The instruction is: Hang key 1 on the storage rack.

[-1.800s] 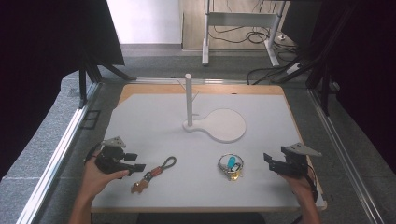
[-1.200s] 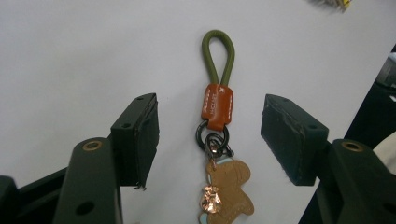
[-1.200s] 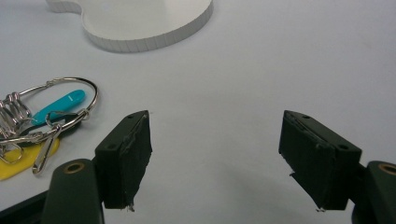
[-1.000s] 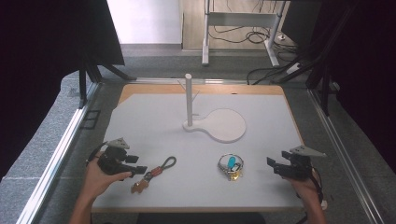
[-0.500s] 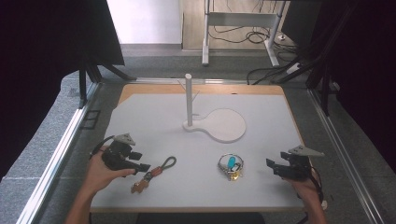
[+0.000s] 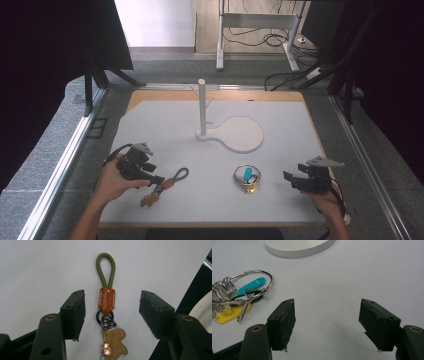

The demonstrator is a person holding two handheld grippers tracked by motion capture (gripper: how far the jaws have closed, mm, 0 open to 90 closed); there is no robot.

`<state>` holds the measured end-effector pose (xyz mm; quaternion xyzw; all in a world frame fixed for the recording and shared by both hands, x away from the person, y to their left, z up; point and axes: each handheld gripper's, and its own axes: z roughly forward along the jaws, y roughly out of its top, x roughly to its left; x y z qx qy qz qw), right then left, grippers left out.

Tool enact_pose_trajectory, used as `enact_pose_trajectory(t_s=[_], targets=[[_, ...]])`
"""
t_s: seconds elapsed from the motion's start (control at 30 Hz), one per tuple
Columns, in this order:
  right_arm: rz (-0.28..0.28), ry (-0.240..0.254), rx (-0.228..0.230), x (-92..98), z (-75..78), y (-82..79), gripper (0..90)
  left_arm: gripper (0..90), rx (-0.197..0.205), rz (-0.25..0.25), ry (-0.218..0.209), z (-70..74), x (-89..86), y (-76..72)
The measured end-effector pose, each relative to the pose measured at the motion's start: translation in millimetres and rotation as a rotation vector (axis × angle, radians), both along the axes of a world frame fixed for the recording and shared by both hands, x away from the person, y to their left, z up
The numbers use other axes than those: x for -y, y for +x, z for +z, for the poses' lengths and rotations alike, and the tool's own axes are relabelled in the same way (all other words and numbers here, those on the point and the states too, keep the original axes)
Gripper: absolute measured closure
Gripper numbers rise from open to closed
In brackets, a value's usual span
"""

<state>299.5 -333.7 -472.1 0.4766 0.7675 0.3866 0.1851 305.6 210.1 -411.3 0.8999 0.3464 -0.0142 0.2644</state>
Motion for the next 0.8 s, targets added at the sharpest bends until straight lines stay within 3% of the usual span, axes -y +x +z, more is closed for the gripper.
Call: enact_pose_trajectory(t_s=[0.47, 0.8], targets=[[0.007, -0.011, -0.012, -2.5, -2.3, 0.5, 30.3, 41.7, -0.024, -0.033, 0.118, -10.9, 23.7, 7.5], [0.013, -0.024, -0.022, -5.8, -5.2, 1.5, 30.6, 42.1, -0.032, -0.041, 0.138, -18.1, 29.4, 8.7]])
